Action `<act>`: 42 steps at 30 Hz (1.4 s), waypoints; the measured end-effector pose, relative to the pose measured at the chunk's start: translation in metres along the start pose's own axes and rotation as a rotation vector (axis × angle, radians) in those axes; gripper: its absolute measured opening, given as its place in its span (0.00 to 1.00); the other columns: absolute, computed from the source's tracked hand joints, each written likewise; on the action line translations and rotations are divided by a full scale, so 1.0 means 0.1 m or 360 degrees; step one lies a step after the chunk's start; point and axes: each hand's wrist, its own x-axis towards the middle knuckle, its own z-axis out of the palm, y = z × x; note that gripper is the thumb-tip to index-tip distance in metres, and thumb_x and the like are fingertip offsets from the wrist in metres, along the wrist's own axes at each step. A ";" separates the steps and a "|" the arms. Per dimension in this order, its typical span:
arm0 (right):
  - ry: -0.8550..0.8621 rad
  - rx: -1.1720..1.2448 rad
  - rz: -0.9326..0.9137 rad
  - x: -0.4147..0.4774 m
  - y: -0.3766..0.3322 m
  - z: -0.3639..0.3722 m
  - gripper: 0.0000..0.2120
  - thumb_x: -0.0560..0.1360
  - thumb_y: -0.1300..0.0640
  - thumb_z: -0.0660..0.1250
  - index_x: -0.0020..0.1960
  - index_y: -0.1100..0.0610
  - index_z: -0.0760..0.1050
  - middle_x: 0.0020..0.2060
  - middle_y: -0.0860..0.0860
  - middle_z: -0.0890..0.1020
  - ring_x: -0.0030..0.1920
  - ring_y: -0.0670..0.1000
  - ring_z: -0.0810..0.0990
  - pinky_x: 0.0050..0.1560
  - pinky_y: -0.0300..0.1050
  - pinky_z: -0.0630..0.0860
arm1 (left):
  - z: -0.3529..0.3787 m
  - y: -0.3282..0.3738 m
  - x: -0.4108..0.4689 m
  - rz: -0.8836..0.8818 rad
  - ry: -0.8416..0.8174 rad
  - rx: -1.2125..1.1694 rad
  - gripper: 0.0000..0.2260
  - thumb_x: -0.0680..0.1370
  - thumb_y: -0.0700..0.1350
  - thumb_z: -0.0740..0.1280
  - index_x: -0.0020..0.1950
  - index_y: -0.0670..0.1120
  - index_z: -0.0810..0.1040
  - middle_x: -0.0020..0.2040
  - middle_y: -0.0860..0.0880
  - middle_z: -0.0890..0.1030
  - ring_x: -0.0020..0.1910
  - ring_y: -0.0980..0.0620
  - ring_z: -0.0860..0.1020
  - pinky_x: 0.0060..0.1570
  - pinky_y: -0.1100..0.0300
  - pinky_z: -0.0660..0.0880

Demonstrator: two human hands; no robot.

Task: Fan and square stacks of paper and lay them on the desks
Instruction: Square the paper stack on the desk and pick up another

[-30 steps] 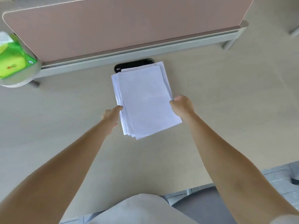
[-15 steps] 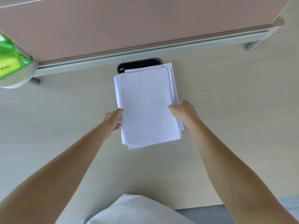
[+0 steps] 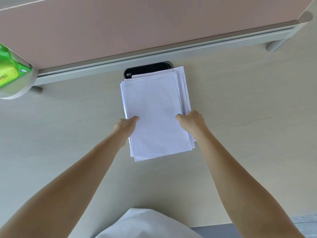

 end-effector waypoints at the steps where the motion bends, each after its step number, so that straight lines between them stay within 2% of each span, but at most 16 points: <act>1: -0.0033 0.0042 0.0003 0.01 0.00 -0.01 0.13 0.72 0.51 0.62 0.35 0.57 0.62 0.34 0.51 0.68 0.31 0.54 0.65 0.31 0.42 0.61 | -0.02 0.00 0.01 -0.0002 0.0009 -0.0042 0.24 0.66 0.59 0.66 0.55 0.45 0.79 0.58 0.44 0.79 0.55 0.42 0.80 0.57 0.49 0.77; 4: -0.0098 0.0156 0.0014 0.01 -0.03 -0.01 0.18 0.74 0.51 0.64 0.33 0.55 0.59 0.28 0.49 0.63 0.28 0.52 0.62 0.30 0.43 0.59 | -0.07 0.00 0.04 -0.0002 0.0020 -0.0118 0.14 0.68 0.56 0.67 0.45 0.47 0.78 0.56 0.44 0.82 0.52 0.42 0.82 0.59 0.47 0.78; 8: -0.0105 0.0300 0.0062 -0.03 -0.05 0.05 0.13 0.74 0.51 0.65 0.38 0.57 0.66 0.30 0.49 0.66 0.31 0.52 0.67 0.37 0.44 0.67 | -0.15 -0.02 0.07 0.0022 -0.0055 -0.0033 0.15 0.68 0.57 0.67 0.44 0.47 0.77 0.48 0.47 0.78 0.43 0.45 0.75 0.52 0.53 0.76; 11: -0.0163 0.0436 0.0028 -0.04 -0.04 0.12 0.16 0.75 0.52 0.65 0.36 0.55 0.61 0.29 0.49 0.62 0.30 0.52 0.61 0.35 0.45 0.62 | -0.18 0.01 0.08 0.0072 -0.0099 0.0022 0.13 0.70 0.56 0.67 0.43 0.47 0.75 0.46 0.47 0.76 0.44 0.45 0.75 0.56 0.50 0.77; 14: -0.0146 0.0450 -0.0063 -0.04 -0.03 0.19 0.16 0.76 0.53 0.65 0.35 0.54 0.61 0.29 0.49 0.64 0.30 0.52 0.63 0.32 0.44 0.60 | -0.19 0.05 0.05 0.0149 -0.0083 0.0103 0.14 0.67 0.57 0.66 0.44 0.49 0.71 0.42 0.46 0.70 0.41 0.47 0.70 0.47 0.53 0.71; 19: -0.0219 0.0664 -0.0001 -0.09 -0.04 0.27 0.09 0.76 0.52 0.66 0.43 0.57 0.71 0.35 0.49 0.71 0.33 0.51 0.68 0.33 0.43 0.64 | -0.13 0.07 0.00 0.0098 -0.0159 -0.0011 0.13 0.74 0.54 0.69 0.47 0.45 0.75 0.42 0.46 0.75 0.38 0.46 0.77 0.43 0.52 0.82; 21: -0.0265 0.0744 0.0053 -0.09 -0.02 0.32 0.10 0.76 0.53 0.66 0.54 0.56 0.76 0.43 0.51 0.79 0.38 0.51 0.75 0.39 0.43 0.71 | -0.09 0.07 -0.02 0.0035 -0.0229 -0.0071 0.15 0.75 0.54 0.70 0.53 0.45 0.78 0.44 0.46 0.76 0.39 0.46 0.77 0.43 0.52 0.81; 25: -0.0361 0.0817 0.0046 -0.10 0.07 0.33 0.08 0.77 0.59 0.64 0.53 0.51 0.79 0.55 0.56 0.83 0.51 0.56 0.83 0.55 0.52 0.80 | -0.05 0.06 -0.08 0.0055 -0.0202 -0.0030 0.15 0.72 0.57 0.71 0.52 0.50 0.80 0.52 0.44 0.82 0.51 0.43 0.83 0.53 0.47 0.80; 27: -0.0497 0.0965 0.0068 -0.11 0.15 0.31 0.10 0.77 0.58 0.66 0.57 0.50 0.80 0.55 0.52 0.85 0.54 0.56 0.84 0.57 0.57 0.80 | -0.04 0.02 -0.10 0.0157 -0.0184 0.0048 0.10 0.75 0.53 0.69 0.52 0.49 0.80 0.45 0.48 0.81 0.43 0.46 0.81 0.46 0.58 0.78; 29: -0.0493 0.1029 0.0049 -0.10 0.23 0.31 0.11 0.76 0.56 0.68 0.57 0.50 0.81 0.54 0.49 0.85 0.54 0.54 0.84 0.59 0.55 0.79 | -0.05 -0.01 -0.11 0.0288 -0.0070 0.0114 0.07 0.78 0.52 0.66 0.48 0.50 0.80 0.44 0.48 0.77 0.39 0.47 0.77 0.40 0.60 0.74; 31: -0.0321 0.0951 -0.0020 -0.11 0.26 0.32 0.07 0.76 0.57 0.66 0.52 0.52 0.80 0.48 0.49 0.85 0.48 0.53 0.83 0.53 0.49 0.79 | -0.07 -0.07 -0.11 0.0366 0.0049 0.0201 0.08 0.78 0.54 0.64 0.47 0.51 0.79 0.53 0.47 0.74 0.45 0.45 0.78 0.45 0.57 0.75; 33: -0.0111 0.0751 -0.0131 -0.15 0.23 0.36 0.06 0.76 0.60 0.61 0.44 0.56 0.76 0.38 0.50 0.78 0.37 0.54 0.74 0.38 0.45 0.72 | -0.05 -0.08 -0.17 0.0391 0.0014 0.0235 0.13 0.79 0.55 0.64 0.57 0.50 0.80 0.58 0.47 0.75 0.51 0.45 0.77 0.51 0.57 0.74; 34: -0.0018 0.0670 -0.0175 -0.16 0.20 0.39 0.07 0.75 0.61 0.59 0.40 0.57 0.72 0.37 0.51 0.73 0.37 0.54 0.69 0.35 0.44 0.67 | -0.03 -0.09 -0.19 0.0382 -0.0011 0.0241 0.16 0.79 0.55 0.64 0.63 0.49 0.79 0.58 0.47 0.77 0.52 0.45 0.77 0.51 0.57 0.73; 36: 0.0175 0.0444 -0.0230 -0.18 0.16 0.45 0.08 0.76 0.61 0.56 0.40 0.57 0.69 0.47 0.52 0.69 0.46 0.55 0.67 0.39 0.44 0.66 | 0.00 -0.09 -0.24 0.0372 0.0028 0.0263 0.17 0.79 0.57 0.64 0.65 0.51 0.78 0.56 0.47 0.79 0.49 0.45 0.77 0.45 0.58 0.73; 38: 0.0267 0.0153 -0.0233 -0.22 0.14 0.49 0.09 0.80 0.59 0.56 0.50 0.59 0.74 0.62 0.53 0.65 0.60 0.58 0.64 0.52 0.47 0.68 | 0.00 -0.09 -0.29 0.0408 0.0118 0.0295 0.15 0.80 0.57 0.63 0.62 0.52 0.79 0.55 0.47 0.79 0.46 0.45 0.76 0.42 0.58 0.74; 42: 0.0283 -0.0048 -0.0216 -0.27 0.09 0.57 0.12 0.82 0.57 0.57 0.61 0.59 0.73 0.74 0.55 0.55 0.71 0.60 0.58 0.69 0.55 0.63 | 0.03 -0.12 -0.35 0.0562 0.0208 0.0513 0.19 0.81 0.56 0.61 0.68 0.48 0.77 0.67 0.45 0.75 0.60 0.44 0.76 0.46 0.56 0.73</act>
